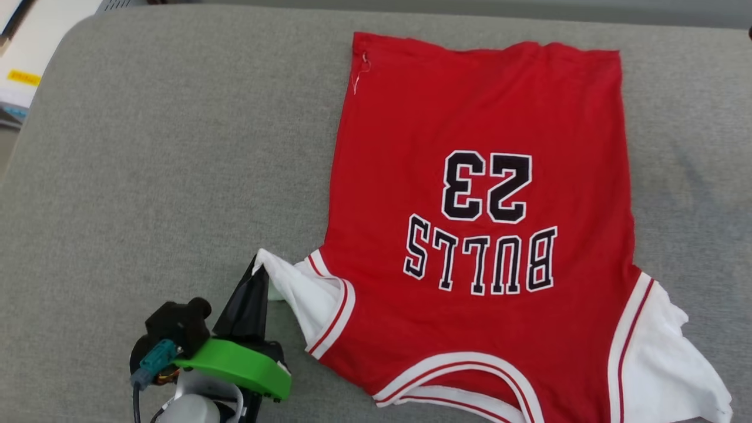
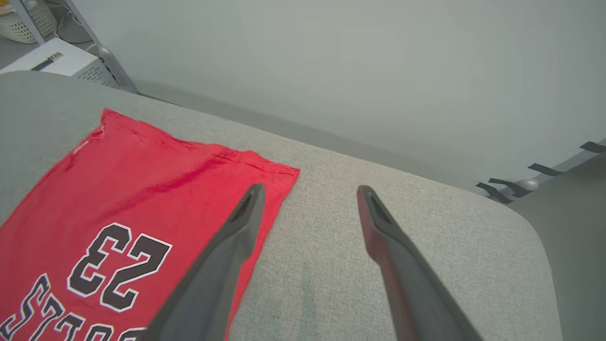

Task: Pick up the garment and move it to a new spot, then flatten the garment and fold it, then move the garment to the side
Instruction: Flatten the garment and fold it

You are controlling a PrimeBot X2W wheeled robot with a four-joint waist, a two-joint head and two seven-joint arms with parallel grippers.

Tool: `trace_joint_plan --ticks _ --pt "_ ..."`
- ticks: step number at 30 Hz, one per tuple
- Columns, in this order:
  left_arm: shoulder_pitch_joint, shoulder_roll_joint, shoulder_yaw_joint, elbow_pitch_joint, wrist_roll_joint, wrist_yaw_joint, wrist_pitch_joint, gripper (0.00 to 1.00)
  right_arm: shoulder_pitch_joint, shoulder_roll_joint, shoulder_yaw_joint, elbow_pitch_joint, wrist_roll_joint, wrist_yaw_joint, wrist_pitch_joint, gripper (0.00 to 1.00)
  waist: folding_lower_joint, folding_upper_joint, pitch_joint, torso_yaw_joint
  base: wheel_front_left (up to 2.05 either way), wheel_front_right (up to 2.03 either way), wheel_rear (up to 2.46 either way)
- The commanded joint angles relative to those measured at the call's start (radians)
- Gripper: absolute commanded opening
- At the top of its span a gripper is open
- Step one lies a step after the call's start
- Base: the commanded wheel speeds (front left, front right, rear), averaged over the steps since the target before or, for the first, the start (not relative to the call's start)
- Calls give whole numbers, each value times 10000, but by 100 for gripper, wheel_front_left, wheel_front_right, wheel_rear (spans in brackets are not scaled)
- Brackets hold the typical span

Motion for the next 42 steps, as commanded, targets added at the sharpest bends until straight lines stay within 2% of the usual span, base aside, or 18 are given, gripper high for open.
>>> trace_joint_plan --ticks 1,4,10,16,22,28,29,31,32,36,42 --pt "-240 -154 55 -70 197 -89 -59 0 -530 -89 280 336 100 -7 574 100 0 0 1162 882 0 0 0" --pt "-425 -471 108 -185 414 -232 -59 0 -1676 -161 640 1268 319 -7 2251 100 0 0 1727 1211 0 0 0" --pt "-737 -975 256 -260 818 -550 -59 0 -3372 153 894 2840 -251 -7 3736 100 0 0 2672 1651 0 0 0" --pt "-1061 -1400 368 -212 1233 -883 -59 0 -4258 483 982 3807 -888 -7 3864 100 0 0 3352 1959 0 0 0" --pt "-1289 -1773 516 -62 1541 -1195 -59 0 -4251 751 990 4640 -1091 -7 3487 100 0 0 3711 2113 0 0 0" --pt "-1248 -1993 751 145 1767 -1399 -59 0 -3346 286 1500 5143 -1020 -7 3749 100 0 0 3647 2071 0 0 0" --pt "-1214 -2079 932 301 1920 -1527 -59 0 -3234 17 1414 5132 -949 -7 3496 0 0 0 3522 1996 0 0 0" --pt "-1201 -2104 1008 369 1973 -1578 -59 0 -3358 12 1365 5118 -975 -7 3241 0 0 0 3412 1937 0 0 0" --pt "-1067 -2136 1172 492 2051 -1630 -59 0 -3591 146 1364 4995 -940 -7 2542 0 0 0 3026 1742 0 0 0" --pt "-812 -2131 1293 656 2121 -1676 -59 0 -3530 88 1622 4778 -714 -7 1790 0 0 0 2391 1526 0 0 0" --pt "-293 -2029 1475 891 2196 -1669 -59 0 -2621 -759 2345 4003 77 -7 779 0 0 0 1341 1107 0 0 0"
